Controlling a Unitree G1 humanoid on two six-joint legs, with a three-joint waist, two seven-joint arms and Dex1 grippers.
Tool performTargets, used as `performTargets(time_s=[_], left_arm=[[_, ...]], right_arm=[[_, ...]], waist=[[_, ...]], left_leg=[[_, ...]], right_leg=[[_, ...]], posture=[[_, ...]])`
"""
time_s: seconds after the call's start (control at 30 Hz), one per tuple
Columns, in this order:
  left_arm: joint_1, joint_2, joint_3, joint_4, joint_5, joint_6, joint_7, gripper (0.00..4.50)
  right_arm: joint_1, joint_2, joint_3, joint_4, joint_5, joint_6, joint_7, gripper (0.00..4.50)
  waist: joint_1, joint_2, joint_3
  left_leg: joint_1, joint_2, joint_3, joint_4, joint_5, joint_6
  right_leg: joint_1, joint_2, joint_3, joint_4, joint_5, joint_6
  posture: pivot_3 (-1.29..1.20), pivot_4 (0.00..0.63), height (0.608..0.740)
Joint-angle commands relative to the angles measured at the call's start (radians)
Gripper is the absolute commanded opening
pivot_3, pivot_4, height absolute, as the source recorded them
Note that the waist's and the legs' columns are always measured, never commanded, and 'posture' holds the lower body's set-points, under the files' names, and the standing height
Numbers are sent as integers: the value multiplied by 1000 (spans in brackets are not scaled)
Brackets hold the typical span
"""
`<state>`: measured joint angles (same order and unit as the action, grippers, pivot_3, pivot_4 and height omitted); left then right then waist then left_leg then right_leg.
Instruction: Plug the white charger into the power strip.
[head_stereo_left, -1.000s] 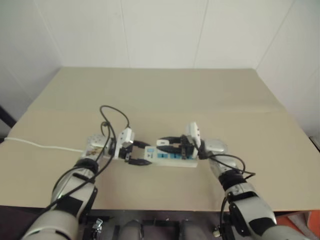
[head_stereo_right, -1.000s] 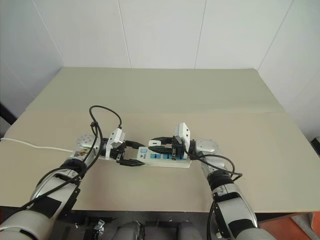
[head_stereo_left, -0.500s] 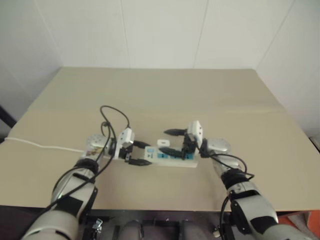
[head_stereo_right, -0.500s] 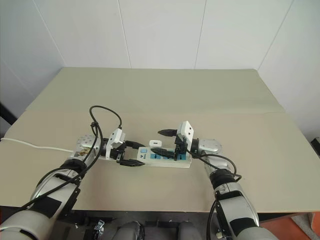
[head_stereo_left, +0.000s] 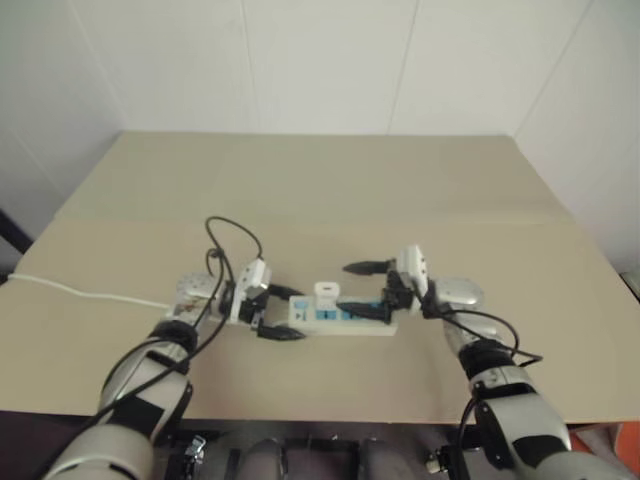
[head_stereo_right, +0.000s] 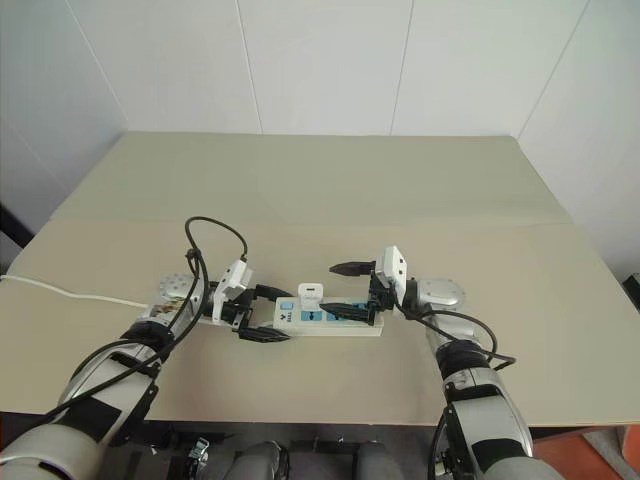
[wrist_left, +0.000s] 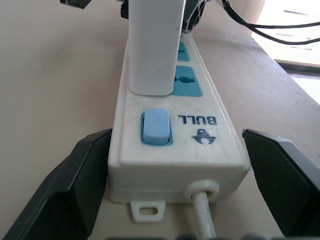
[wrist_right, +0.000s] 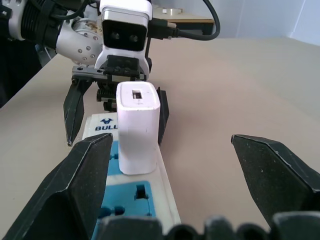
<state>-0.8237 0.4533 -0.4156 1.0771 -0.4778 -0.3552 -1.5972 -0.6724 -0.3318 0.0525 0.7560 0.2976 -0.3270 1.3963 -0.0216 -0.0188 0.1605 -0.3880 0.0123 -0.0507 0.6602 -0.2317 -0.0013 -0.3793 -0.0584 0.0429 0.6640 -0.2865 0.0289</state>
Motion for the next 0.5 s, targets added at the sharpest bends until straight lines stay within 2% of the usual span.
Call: performTargets(time_s=[0.03, 0.13, 0.3, 0.5], left_arm=[[-2, 49, 6, -59, -54, -38, -17, 4454], [1, 134, -8, -143, -130, 4, -17, 4454], [-1, 349, -65, -217, -185, -13, -17, 4454], [-33, 534, -63, -171, -181, -14, -17, 4454]], right_arm=[[15, -46, -26, -5, 8, -24, 44, 4500], [16, -104, -65, -25, 31, -30, 76, 4500], [1, -270, -124, -58, 67, 0, 175, 4500], [-22, -532, -54, -106, 76, 103, 218, 4500]], waist=[[0, 0, 0], [0, 0, 2], [-5, 4, 13], [-9, 7, 20]], left_leg=[[-2, 0, 0, 0, 0, 0], [-5, 0, 1, 0, 0, 0], [-9, 0, 1, 0, 0, 0], [-10, 0, 2, 0, 0, 0]], right_leg=[[-3, 0, 0, 0, 0, 0], [-7, 0, 1, 1, 0, 0], [-11, 0, 2, 1, 0, 0], [-11, 0, 1, 0, 0, 0]], posture=[[0, 150, 740], [0, 150, 740], [0, 150, 740], [0, 150, 740]])
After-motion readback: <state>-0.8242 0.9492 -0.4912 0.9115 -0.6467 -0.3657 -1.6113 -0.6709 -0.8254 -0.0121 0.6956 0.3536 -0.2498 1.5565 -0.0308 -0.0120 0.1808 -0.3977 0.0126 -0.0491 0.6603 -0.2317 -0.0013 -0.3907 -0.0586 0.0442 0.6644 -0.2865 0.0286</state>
